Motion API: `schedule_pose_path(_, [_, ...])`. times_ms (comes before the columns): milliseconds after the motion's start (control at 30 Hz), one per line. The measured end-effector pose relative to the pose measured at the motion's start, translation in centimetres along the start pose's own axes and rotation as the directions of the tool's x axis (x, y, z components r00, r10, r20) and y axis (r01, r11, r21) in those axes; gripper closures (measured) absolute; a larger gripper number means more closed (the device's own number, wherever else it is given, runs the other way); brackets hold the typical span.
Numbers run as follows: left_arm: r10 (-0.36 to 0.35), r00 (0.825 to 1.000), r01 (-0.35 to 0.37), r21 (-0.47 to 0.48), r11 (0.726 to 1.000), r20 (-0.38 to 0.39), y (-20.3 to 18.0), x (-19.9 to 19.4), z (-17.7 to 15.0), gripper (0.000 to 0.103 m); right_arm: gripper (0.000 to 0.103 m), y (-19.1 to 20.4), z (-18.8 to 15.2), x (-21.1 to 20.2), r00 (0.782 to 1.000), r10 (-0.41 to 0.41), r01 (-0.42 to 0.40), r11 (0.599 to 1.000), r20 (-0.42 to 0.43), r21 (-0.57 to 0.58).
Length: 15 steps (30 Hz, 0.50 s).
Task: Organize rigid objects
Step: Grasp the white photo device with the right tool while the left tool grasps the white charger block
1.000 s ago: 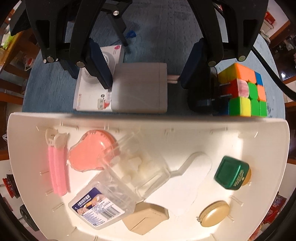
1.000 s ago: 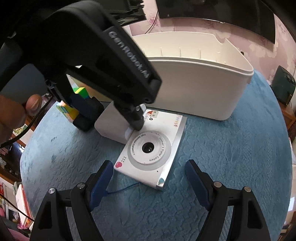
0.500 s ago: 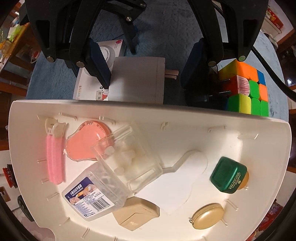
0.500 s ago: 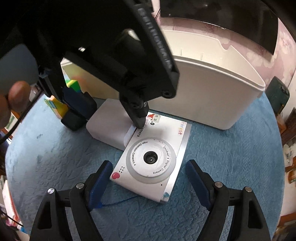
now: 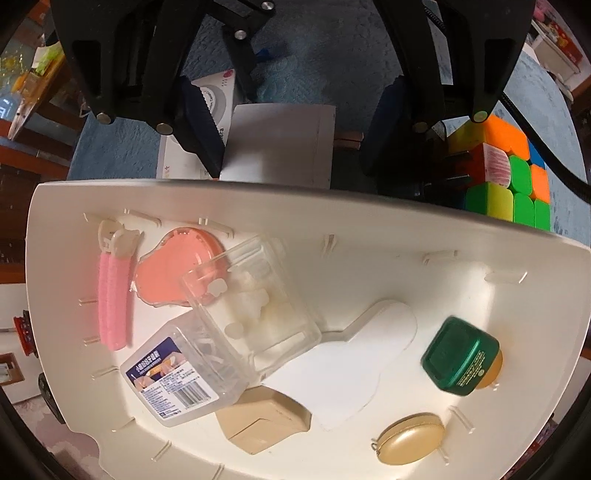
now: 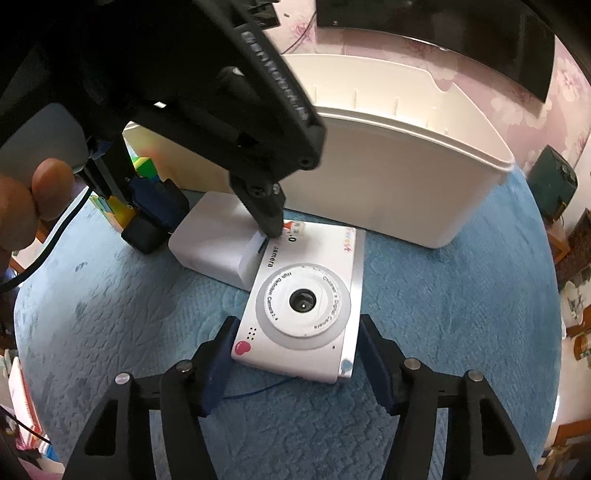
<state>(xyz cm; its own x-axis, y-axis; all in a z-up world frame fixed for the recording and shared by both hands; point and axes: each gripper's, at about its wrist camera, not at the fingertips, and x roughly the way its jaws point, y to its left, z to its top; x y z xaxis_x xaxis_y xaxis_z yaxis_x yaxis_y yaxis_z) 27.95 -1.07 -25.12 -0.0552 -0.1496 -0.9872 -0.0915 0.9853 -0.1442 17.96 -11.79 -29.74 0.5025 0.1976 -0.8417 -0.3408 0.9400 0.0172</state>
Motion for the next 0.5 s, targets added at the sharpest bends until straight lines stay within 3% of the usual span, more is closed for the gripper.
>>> schedule_pose_path(67, [-0.03,1.0,0.03,0.003,1.0,-0.002,0.0,-0.4,-0.1,0.041,0.044,-0.3,-0.1,-0.3,1.0,-0.002,0.002,1.0,-0.011,0.014])
schedule_pose_path(400, [-0.009,1.0,0.008,0.016,1.0,0.002,0.4,-0.2,-0.1,0.041,0.046,-1.5,-1.8,-2.5,0.997,0.041,-0.036,0.997,-0.062,0.074])
schedule_pose_path(500, [0.002,1.0,-0.002,0.026,1.0,-0.005,-1.3,-0.4,-0.6,0.041,0.046,-2.0,-2.7,-3.2,0.996,0.05,-0.042,0.994,-0.08,0.097])
